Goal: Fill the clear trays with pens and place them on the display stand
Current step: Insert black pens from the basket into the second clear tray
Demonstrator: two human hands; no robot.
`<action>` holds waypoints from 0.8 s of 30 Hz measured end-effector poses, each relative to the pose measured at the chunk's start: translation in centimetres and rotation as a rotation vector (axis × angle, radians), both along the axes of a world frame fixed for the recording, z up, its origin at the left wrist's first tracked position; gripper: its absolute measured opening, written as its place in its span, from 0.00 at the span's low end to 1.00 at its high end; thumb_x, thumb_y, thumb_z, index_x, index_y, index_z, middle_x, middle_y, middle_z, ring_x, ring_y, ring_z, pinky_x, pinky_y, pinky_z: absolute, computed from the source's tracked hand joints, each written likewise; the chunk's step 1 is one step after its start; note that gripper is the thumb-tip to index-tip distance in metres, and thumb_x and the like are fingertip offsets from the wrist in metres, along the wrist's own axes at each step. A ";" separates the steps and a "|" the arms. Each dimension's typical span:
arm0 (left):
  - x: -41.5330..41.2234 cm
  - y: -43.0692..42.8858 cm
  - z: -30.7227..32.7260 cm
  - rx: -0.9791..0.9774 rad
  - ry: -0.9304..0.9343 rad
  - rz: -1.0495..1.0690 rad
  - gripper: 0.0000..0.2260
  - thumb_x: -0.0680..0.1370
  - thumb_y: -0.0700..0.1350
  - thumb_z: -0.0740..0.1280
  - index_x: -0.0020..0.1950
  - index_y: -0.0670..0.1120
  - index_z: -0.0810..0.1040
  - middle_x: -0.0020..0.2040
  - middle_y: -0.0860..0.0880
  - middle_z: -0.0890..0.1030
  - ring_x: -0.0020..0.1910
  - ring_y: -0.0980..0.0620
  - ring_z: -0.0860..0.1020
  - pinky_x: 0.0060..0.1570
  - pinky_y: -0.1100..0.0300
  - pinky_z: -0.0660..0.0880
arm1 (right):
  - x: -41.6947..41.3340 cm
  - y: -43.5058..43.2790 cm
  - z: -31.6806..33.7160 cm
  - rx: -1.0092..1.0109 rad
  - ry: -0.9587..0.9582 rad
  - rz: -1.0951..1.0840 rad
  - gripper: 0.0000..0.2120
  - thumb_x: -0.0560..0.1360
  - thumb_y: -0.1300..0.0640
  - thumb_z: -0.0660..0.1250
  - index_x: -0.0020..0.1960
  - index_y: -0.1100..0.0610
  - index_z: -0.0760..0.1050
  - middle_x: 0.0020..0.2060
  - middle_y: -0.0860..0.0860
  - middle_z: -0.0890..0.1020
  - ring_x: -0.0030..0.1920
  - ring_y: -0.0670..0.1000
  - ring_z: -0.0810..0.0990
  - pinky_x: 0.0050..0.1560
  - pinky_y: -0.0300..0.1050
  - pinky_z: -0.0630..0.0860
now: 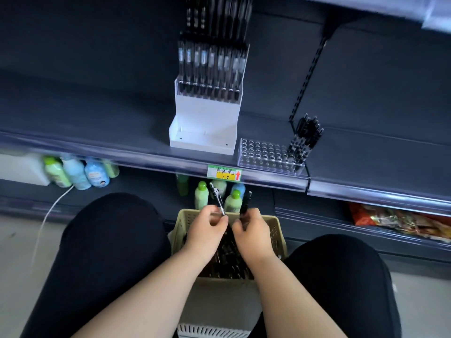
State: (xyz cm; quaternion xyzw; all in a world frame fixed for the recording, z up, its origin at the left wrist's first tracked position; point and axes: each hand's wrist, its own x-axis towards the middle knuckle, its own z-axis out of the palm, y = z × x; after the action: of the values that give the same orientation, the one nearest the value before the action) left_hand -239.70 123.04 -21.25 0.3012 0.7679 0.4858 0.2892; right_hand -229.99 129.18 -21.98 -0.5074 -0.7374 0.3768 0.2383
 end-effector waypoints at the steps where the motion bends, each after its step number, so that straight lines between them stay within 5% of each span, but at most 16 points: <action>1: -0.3 0.0 0.7 0.029 0.011 -0.002 0.07 0.75 0.46 0.68 0.47 0.56 0.71 0.39 0.59 0.79 0.36 0.67 0.76 0.32 0.75 0.68 | 0.1 0.2 0.5 0.007 0.029 -0.019 0.11 0.74 0.57 0.63 0.53 0.52 0.63 0.37 0.43 0.75 0.36 0.43 0.75 0.32 0.33 0.66; 5: -1.4 0.9 3.2 0.172 -0.038 -0.012 0.07 0.74 0.41 0.69 0.48 0.52 0.75 0.45 0.54 0.83 0.38 0.70 0.78 0.40 0.77 0.71 | 1.0 1.7 2.9 0.020 0.142 -0.096 0.17 0.74 0.59 0.64 0.55 0.50 0.58 0.37 0.42 0.76 0.35 0.40 0.75 0.31 0.32 0.68; 9: -2.4 2.4 5.2 0.267 -0.080 -0.035 0.07 0.73 0.41 0.70 0.45 0.53 0.78 0.42 0.59 0.83 0.43 0.63 0.81 0.53 0.57 0.78 | 1.7 4.0 4.9 0.003 0.233 -0.160 0.06 0.76 0.57 0.62 0.50 0.55 0.65 0.39 0.47 0.81 0.38 0.49 0.81 0.37 0.43 0.76; 12: -3.2 4.0 6.1 0.331 -0.110 -0.056 0.07 0.73 0.40 0.69 0.45 0.52 0.78 0.43 0.58 0.84 0.46 0.57 0.82 0.56 0.51 0.77 | 2.0 5.7 6.2 0.036 0.293 -0.181 0.05 0.78 0.54 0.60 0.47 0.55 0.67 0.37 0.48 0.83 0.34 0.42 0.80 0.35 0.37 0.74; 16: -4.3 7.2 6.5 0.367 -0.056 -0.076 0.07 0.73 0.41 0.70 0.46 0.53 0.78 0.44 0.57 0.84 0.46 0.57 0.82 0.55 0.55 0.76 | 2.2 8.9 8.0 0.153 0.292 -0.207 0.07 0.77 0.51 0.61 0.41 0.50 0.67 0.34 0.49 0.82 0.32 0.42 0.78 0.34 0.37 0.71; 19: -4.9 9.6 7.0 0.386 0.015 -0.099 0.09 0.73 0.43 0.70 0.46 0.57 0.75 0.43 0.64 0.82 0.43 0.66 0.80 0.45 0.72 0.74 | 2.4 11.7 9.7 0.271 0.396 -0.263 0.08 0.75 0.54 0.66 0.49 0.47 0.67 0.40 0.46 0.81 0.40 0.46 0.81 0.40 0.38 0.74; 24: -5.7 13.8 7.3 0.422 0.025 -0.136 0.09 0.72 0.44 0.71 0.47 0.56 0.75 0.44 0.59 0.84 0.45 0.60 0.81 0.48 0.60 0.75 | 3.1 16.1 13.4 0.472 0.670 -0.246 0.16 0.72 0.59 0.65 0.52 0.42 0.65 0.39 0.48 0.79 0.39 0.57 0.81 0.43 0.49 0.78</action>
State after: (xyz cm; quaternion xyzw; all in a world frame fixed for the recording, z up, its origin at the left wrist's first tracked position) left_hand -245.44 136.80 -13.99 0.4120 0.6309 0.6112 0.2423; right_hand -226.85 145.24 -8.56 -0.3726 -0.6192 0.3105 0.6175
